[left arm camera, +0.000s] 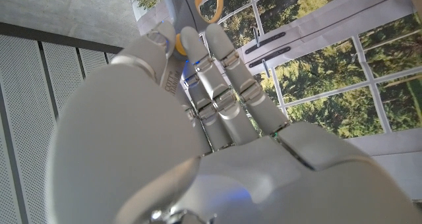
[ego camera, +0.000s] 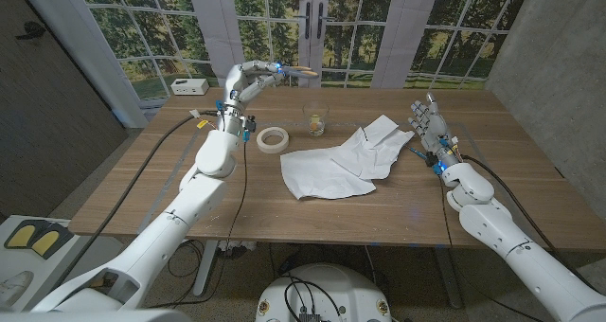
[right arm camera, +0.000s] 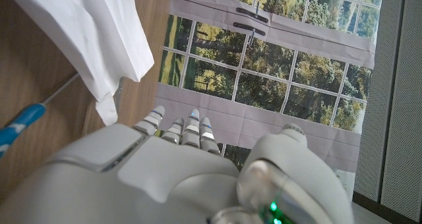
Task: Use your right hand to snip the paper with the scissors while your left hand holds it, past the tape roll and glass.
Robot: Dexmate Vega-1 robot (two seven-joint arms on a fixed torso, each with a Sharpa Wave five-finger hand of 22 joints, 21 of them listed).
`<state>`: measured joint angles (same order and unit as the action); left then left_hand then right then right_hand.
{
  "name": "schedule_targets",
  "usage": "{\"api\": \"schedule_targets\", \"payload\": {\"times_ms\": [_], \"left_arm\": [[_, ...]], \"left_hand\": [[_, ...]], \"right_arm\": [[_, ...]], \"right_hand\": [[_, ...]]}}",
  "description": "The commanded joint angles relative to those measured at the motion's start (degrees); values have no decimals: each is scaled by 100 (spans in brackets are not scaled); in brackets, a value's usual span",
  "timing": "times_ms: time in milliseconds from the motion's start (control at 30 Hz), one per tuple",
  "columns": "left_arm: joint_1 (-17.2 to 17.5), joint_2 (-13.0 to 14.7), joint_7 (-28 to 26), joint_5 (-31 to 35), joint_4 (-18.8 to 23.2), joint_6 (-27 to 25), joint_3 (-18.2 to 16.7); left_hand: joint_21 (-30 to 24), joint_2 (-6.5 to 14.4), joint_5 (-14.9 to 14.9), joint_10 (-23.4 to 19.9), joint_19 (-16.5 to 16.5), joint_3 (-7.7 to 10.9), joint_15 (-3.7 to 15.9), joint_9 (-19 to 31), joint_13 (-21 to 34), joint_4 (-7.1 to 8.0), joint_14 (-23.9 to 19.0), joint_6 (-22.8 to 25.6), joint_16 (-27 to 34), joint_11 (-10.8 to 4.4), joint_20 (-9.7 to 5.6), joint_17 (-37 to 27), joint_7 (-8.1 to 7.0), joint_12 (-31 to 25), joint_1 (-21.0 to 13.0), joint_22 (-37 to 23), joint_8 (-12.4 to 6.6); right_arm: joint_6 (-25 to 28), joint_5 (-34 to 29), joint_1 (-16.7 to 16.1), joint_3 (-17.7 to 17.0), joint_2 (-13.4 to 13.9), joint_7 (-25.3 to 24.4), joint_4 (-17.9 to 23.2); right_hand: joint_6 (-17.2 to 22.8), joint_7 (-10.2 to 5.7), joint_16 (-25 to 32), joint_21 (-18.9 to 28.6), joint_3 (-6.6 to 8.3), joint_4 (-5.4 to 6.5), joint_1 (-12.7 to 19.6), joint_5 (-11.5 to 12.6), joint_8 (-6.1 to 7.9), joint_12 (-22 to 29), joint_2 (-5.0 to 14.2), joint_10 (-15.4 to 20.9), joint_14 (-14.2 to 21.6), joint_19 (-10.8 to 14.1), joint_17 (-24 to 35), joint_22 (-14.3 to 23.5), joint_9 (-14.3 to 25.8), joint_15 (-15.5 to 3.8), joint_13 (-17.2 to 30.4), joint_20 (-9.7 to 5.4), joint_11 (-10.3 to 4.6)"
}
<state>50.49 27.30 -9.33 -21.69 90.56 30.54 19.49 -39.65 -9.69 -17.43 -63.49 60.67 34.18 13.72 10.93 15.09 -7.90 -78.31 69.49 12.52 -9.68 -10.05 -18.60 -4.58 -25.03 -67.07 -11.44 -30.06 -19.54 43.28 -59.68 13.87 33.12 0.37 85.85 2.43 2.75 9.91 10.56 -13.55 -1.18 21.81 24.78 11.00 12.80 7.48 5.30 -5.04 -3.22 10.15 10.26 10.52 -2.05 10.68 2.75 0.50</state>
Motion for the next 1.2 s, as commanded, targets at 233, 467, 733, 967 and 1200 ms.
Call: {"api": "schedule_targets", "payload": {"times_ms": [233,467,733,967,1200], "left_arm": [[29,246,1182,-1384,139,-327,-33],[-5,230,1404,-1721,116,-492,-40],[-17,357,1501,-1731,197,-704,-9],[7,430,1518,-1716,241,-847,20],[-33,455,1639,-1638,190,-779,60]], "left_hand": [[-77,118,-47,-235,-27,42,-21,21,1006,10,-44,10,21,-167,-52,-5,69,-39,-126,7,51],[-96,113,-52,-228,-45,50,-21,6,1000,9,-39,26,21,-167,-53,2,68,-21,-126,15,87],[-116,107,-55,-221,-56,55,-21,-4,1008,7,-36,38,23,-161,-53,7,69,-13,-126,20,119],[-128,102,-59,-216,-84,64,-23,-19,996,12,-35,49,26,-168,-45,12,75,8,-115,29,158],[-132,89,-63,-221,-116,70,-22,-8,1013,12,-26,59,23,-165,-38,17,78,6,-106,37,177]], "right_arm": [[80,-107,-48,23,202,61,258],[-44,-160,-77,18,246,158,315],[-110,-332,-181,-16,377,94,451],[-189,-257,-158,-9,320,190,499],[-72,-318,-112,71,460,341,615]], "right_hand": [[-63,17,-8,-2,14,-26,76,1,-6,-33,19,-38,-76,-61,6,16,19,-33,13,-22,-4],[-70,36,12,25,26,-33,94,-1,-2,-34,30,-43,-60,-20,5,16,19,-33,13,-23,17],[-89,-30,33,13,93,-74,192,4,14,19,87,70,-73,-142,10,22,22,150,21,-6,20],[-56,89,55,48,144,-102,263,3,40,112,120,293,-53,-122,15,25,23,216,34,-14,74],[100,185,92,104,231,-158,393,0,102,211,155,540,66,-3,17,24,23,248,48,-12,206]]}}
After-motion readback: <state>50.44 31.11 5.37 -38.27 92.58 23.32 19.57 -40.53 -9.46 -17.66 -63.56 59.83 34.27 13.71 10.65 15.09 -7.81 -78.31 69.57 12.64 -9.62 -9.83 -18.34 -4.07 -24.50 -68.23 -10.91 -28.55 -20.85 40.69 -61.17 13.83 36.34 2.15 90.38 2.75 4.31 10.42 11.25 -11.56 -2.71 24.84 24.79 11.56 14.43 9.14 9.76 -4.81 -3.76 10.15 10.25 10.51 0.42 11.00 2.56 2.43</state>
